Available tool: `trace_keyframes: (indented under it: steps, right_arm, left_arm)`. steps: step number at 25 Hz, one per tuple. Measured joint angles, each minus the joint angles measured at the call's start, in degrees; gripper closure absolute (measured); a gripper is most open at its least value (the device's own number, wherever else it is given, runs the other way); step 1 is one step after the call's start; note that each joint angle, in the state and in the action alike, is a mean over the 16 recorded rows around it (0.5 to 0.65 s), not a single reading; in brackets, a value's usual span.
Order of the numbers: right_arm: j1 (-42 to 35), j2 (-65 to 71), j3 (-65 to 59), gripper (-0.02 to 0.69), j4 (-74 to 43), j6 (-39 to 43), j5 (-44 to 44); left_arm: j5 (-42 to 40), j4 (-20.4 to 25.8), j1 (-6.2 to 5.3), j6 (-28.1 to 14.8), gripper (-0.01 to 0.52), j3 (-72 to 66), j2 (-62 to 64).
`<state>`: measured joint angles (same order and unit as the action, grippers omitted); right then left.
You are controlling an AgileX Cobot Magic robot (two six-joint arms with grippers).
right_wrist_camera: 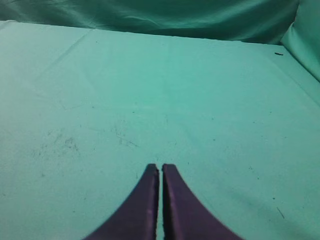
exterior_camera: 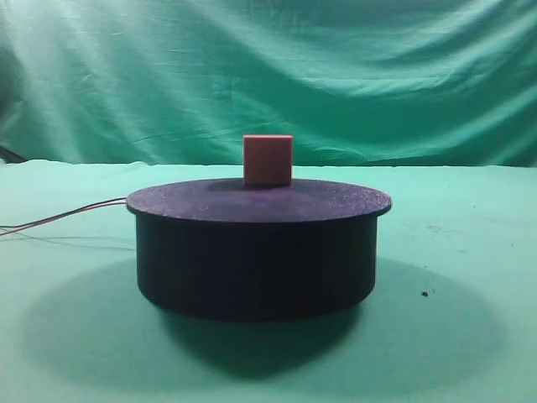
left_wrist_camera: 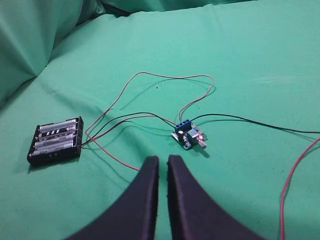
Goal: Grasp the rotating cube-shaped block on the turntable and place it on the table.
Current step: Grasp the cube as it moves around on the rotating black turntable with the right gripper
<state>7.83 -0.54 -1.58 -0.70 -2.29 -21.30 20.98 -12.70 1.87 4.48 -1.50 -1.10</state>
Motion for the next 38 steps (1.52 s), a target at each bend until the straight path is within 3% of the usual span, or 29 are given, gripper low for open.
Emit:
trace_keyframes:
  steps: [16, 29, 34, 38]
  right_arm:
    - [0.0, 0.0, -0.01, 0.665, 0.04, 0.21, 0.86]
    - [0.0, 2.75, 3.53, 0.665, 5.39, 2.51, 17.27]
    - [0.0, 10.61, 10.4, 0.665, 7.35, 3.63, 13.26]
    - [0.1, 19.77, 16.39, 0.665, 8.52, 3.8, 5.17]
  left_arm:
    - [0.0, 0.0, 0.0, 0.0, 0.514, 0.0, 0.0]
    - [0.0, 0.0, 0.0, 0.0, 0.514, 0.0, 0.0]
    - [0.0, 0.0, 0.0, 0.0, 0.514, 0.0, 0.0]
    - [0.0, 0.0, 0.0, 0.0, 0.514, 0.0, 0.0]
